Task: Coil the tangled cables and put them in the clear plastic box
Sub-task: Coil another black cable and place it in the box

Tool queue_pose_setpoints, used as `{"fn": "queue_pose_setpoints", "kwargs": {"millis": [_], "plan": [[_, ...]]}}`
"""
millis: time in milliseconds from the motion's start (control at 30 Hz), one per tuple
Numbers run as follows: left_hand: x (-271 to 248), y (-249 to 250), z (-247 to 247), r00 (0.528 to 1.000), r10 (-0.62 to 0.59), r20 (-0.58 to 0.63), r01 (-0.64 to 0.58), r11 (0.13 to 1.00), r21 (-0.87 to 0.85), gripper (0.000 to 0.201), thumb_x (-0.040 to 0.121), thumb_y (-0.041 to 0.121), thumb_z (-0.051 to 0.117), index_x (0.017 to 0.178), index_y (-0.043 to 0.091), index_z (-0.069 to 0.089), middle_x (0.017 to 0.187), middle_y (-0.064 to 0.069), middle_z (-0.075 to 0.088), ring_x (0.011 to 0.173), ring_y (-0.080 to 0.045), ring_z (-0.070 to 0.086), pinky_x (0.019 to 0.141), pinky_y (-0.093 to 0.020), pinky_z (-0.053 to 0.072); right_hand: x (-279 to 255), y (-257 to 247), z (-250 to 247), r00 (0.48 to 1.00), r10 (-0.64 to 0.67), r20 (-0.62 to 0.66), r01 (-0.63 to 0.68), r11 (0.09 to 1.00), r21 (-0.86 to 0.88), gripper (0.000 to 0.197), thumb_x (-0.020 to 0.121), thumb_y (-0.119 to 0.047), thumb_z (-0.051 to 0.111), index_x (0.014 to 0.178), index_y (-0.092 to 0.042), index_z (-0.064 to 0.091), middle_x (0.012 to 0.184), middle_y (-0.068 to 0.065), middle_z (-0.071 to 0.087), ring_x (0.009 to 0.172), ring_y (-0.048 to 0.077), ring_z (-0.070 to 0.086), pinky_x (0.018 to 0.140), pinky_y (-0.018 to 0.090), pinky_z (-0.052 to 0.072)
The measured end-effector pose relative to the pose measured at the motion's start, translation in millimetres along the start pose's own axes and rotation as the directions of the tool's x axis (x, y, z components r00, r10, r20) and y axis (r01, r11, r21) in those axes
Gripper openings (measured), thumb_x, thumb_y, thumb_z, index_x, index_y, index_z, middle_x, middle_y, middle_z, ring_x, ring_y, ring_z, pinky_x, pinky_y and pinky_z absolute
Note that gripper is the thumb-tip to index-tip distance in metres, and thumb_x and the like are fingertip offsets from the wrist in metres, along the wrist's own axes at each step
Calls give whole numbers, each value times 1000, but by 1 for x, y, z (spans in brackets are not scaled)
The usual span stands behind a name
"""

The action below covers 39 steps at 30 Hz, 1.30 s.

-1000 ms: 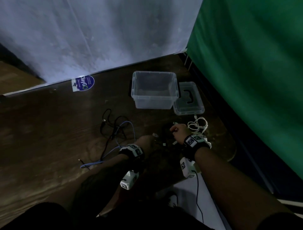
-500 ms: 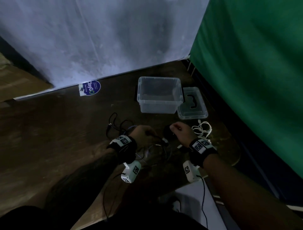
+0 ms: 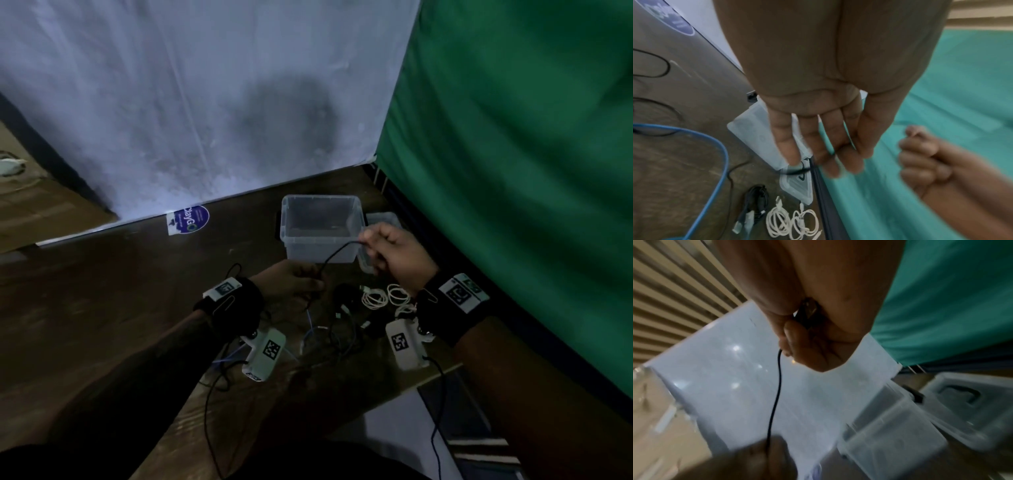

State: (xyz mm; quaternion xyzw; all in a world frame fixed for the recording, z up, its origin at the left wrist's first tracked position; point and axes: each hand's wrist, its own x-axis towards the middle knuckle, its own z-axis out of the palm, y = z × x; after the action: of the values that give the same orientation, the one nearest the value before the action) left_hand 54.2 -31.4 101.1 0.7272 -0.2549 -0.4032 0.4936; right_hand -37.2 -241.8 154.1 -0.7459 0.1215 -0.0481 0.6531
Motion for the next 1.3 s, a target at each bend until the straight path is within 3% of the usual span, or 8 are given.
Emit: {"fn": "queue_pose_setpoints", "kwargs": {"millis": [167, 233, 367, 600, 733, 900, 1167, 1300], "plan": [[-2, 11, -1, 956, 102, -274, -56, 984, 170, 12, 90, 17, 66, 100, 16, 73, 94, -11, 71, 78, -16, 65, 74, -23, 55, -10, -15, -19, 993, -80, 85, 89, 990, -106, 11, 99, -11, 54, 102, -9, 65, 66, -6, 62, 58, 8, 54, 58, 23, 46], [-5, 23, -6, 954, 30, -297, -48, 997, -55, 14, 91, 15, 62, 97, 11, 74, 84, -13, 68, 66, -17, 61, 64, -22, 52, -18, -9, -16, 968, -14, 249, 60, 982, -177, 11, 95, -9, 60, 99, -18, 65, 75, -8, 70, 71, 6, 64, 68, 25, 49], [-10, 35, -5, 975, -94, -199, -29, 840, -542, 21, 86, 15, 62, 95, -2, 70, 86, -22, 65, 75, -32, 63, 83, -47, 51, -32, 0, -2, 899, 149, 412, 118, 823, -555, 14, 88, -27, 71, 102, -28, 67, 96, -9, 70, 89, 4, 66, 80, 29, 55], [-22, 59, -4, 982, 172, -72, -182, 968, -172, 15, 91, 12, 59, 100, 18, 70, 92, -13, 67, 68, -28, 54, 60, -31, 51, -15, -26, 11, 964, -124, 234, 216, 879, -425, 39, 93, -21, 62, 130, -30, 55, 127, -13, 62, 121, 2, 55, 100, 27, 44], [-27, 72, -13, 950, 281, -137, -294, 952, -88, 15, 93, 8, 57, 108, 10, 56, 78, -9, 68, 56, -24, 45, 47, -25, 42, -8, -42, 22, 952, -167, 257, 244, 919, -308, 14, 95, -18, 61, 107, -14, 67, 90, -2, 73, 85, 11, 69, 78, 32, 54], [-39, 72, -20, 976, 182, -124, -203, 960, -192, 26, 97, 30, 51, 93, 8, 64, 56, 1, 45, 46, -11, 35, 41, -19, 31, -1, -63, 11, 938, -334, 95, 347, 917, -197, 11, 98, -10, 55, 88, -12, 60, 57, -18, 57, 53, -4, 50, 56, 14, 40], [-53, 74, -13, 1000, -11, -8, 6, 909, -416, 37, 89, 45, 52, 80, 12, 67, 54, 0, 36, 44, -12, 26, 39, -19, 26, 14, -57, -3, 905, -359, -226, 327, 930, -170, 14, 98, -15, 57, 89, -5, 62, 76, 8, 56, 69, 13, 50, 65, 26, 42], [-58, 84, -17, 997, 44, 68, -1, 849, -528, 25, 93, 22, 42, 91, 6, 62, 58, -1, 35, 44, -10, 27, 42, -20, 30, 16, -44, -7, 906, -340, -252, 293, 934, -205, 12, 97, -14, 58, 87, -8, 64, 78, 6, 61, 71, 9, 54, 66, 17, 44]]}}
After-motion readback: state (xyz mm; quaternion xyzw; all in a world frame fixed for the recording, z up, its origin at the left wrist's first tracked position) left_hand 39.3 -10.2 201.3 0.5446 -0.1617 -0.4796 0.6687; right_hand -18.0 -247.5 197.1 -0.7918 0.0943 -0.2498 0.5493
